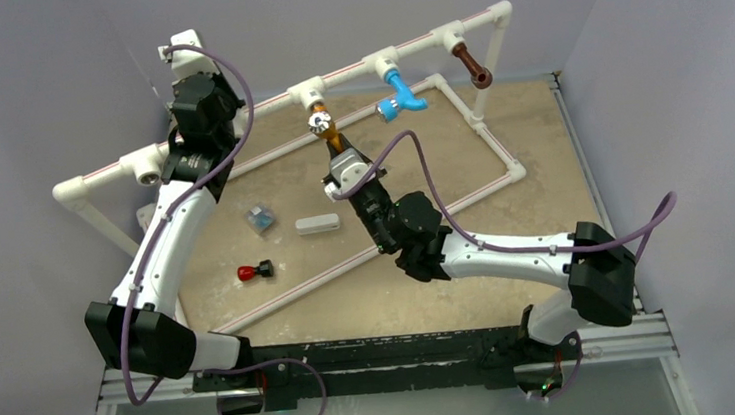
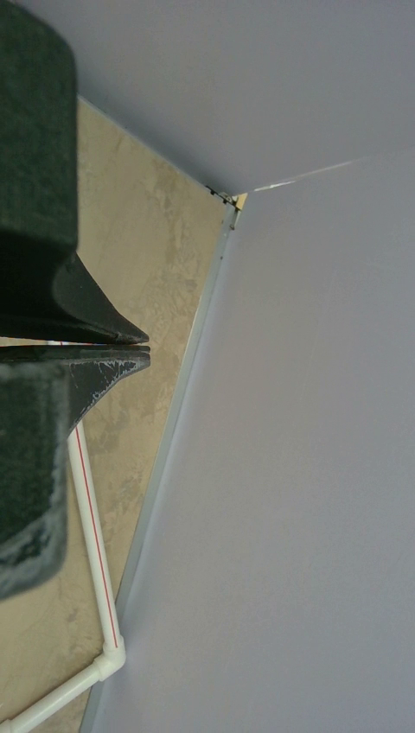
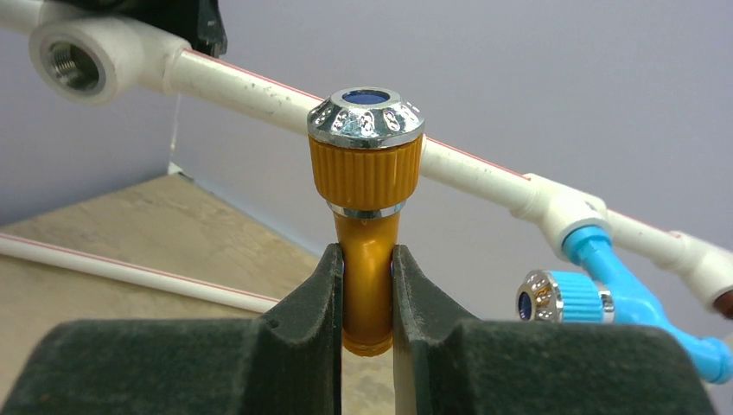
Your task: Install the water faucets
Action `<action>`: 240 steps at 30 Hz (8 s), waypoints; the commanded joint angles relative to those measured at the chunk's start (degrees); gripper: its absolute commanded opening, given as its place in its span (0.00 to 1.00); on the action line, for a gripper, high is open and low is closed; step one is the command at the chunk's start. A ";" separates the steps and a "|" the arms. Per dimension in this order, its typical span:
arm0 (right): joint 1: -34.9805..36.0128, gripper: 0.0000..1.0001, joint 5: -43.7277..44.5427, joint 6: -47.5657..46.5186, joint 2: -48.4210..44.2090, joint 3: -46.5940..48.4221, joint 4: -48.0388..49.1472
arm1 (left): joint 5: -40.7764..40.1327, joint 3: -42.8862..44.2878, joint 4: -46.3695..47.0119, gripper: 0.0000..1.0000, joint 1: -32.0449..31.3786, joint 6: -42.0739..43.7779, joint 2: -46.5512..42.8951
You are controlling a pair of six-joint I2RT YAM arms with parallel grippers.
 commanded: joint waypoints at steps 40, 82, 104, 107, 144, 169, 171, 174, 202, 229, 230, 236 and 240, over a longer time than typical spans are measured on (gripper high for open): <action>-6.53 0.00 -15.06 -10.48 -0.78 6.80 -12.65 | 5.07 -3.44 -10.95 0.00 1.97 -0.73 0.62; -11.80 0.00 -7.31 63.00 -0.63 9.85 -11.70 | 8.33 -3.48 -11.55 0.00 3.24 -1.60 0.36; -9.66 0.00 -7.84 78.39 5.43 11.07 -7.92 | 10.15 -3.26 -12.21 0.00 3.75 -2.71 0.30; -8.58 0.00 -6.09 79.01 6.15 11.59 -7.96 | 10.63 -3.09 -12.36 0.00 3.94 -2.90 0.32; -7.55 0.00 -11.82 118.15 5.92 15.31 -18.19 | 12.69 -2.99 -13.02 0.00 4.12 -3.44 0.14; -7.77 0.46 -7.81 111.82 4.51 12.88 -18.84 | 13.22 -2.95 -13.08 0.00 4.20 -3.62 0.22; -7.84 0.47 -7.47 111.06 4.50 12.75 -18.79 | 13.21 -2.93 -13.14 0.00 4.20 -3.62 0.17; -7.81 0.47 -6.40 109.50 3.85 12.44 -18.68 | 13.21 -2.95 -13.07 0.00 4.20 -3.62 0.29; -7.87 0.52 2.00 93.66 -2.86 6.67 -18.85 | 13.82 -2.89 -13.28 0.00 4.38 -3.88 0.66; -8.25 0.00 -7.84 126.27 0.71 4.91 -18.31 | 14.53 -2.82 -13.44 0.00 4.47 -4.23 0.58; -8.22 0.00 -8.35 127.21 0.83 4.99 -18.17 | 14.58 -2.82 -13.45 0.00 4.47 -4.23 0.58; -8.22 0.04 -9.80 128.20 0.75 5.30 -18.08 | 14.54 -2.86 -13.43 0.00 4.55 -4.23 0.36; -8.21 0.19 -8.93 127.33 -0.13 4.39 -18.91 | 14.61 -2.89 -13.45 0.00 4.51 -4.23 0.41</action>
